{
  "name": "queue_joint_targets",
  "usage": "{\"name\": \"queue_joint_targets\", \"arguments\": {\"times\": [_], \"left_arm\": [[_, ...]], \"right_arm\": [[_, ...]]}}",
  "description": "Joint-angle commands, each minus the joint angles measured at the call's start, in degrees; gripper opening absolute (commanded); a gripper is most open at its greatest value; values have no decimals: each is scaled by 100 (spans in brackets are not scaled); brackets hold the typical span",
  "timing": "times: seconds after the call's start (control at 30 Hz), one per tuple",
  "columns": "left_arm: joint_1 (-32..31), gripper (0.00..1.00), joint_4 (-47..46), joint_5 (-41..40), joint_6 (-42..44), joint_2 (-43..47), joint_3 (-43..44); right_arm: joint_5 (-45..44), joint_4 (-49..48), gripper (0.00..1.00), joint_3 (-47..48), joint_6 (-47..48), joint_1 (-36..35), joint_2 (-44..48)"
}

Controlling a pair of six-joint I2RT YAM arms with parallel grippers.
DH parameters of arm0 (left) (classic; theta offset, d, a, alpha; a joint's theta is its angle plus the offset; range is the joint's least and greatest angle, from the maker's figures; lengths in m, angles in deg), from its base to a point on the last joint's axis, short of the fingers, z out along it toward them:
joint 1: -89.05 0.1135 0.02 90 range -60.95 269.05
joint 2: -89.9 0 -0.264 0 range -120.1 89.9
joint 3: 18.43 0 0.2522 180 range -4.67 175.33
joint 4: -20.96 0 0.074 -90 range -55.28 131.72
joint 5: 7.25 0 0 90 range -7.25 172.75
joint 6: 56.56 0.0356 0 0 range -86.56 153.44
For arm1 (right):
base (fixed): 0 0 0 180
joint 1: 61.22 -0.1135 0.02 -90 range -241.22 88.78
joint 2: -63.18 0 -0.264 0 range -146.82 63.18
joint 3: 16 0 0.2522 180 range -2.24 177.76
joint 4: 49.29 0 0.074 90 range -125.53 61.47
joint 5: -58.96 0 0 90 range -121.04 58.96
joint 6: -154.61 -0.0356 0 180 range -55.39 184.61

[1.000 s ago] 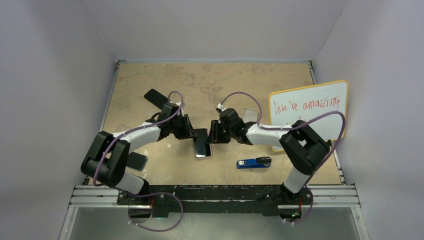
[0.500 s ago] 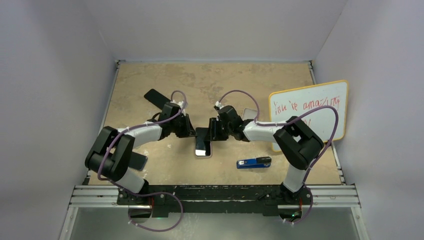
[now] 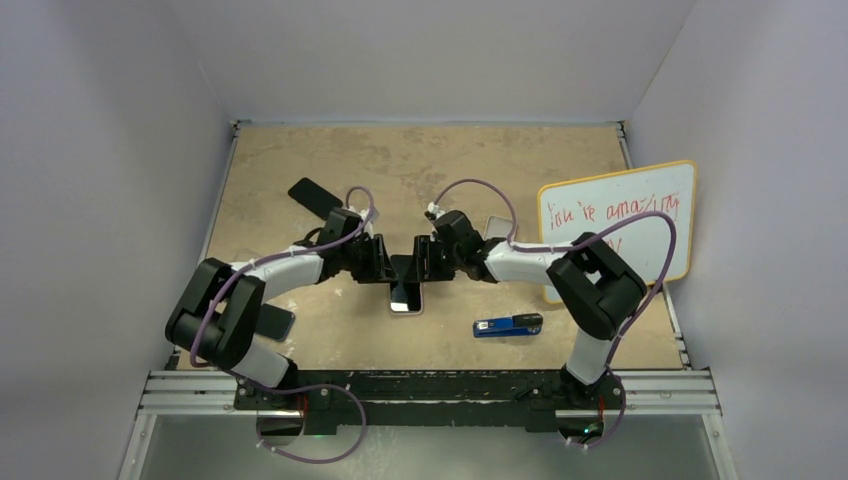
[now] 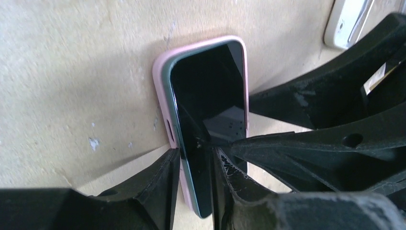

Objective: Put the phone into the phone case

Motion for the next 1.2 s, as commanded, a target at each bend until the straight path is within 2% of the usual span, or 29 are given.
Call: {"name": "queue_joint_targets", "arguments": {"times": [0.0,0.1,0.27,0.47,0.73,0.87,0.97,1.17], "left_arm": [[-42,31,303,359,-76,304,-84],[-45,31,342,390,-95,379,-223],[-25,23,454,302,-20,528,-356],[468,20,183,874,8,482,-681],[649,12,0,1124,29,428,-924],[649,10,-237,1245,-133,435,-1070],[649,10,-116,1222,-130,509,-1042],[684,14,230,1053,-250,978,-957]], "right_arm": [[-239,111,56,-50,-56,-42,347],[-269,10,58,-336,-317,-55,521],[-259,-128,61,-489,-662,-232,485],[-315,-214,64,-419,-1045,-385,372],[94,-1294,67,-628,-2004,-364,448],[413,-2354,69,-929,-2488,-257,600],[295,-2027,69,-840,-2422,-247,748],[-357,-639,68,-626,-1868,-248,999]]}}
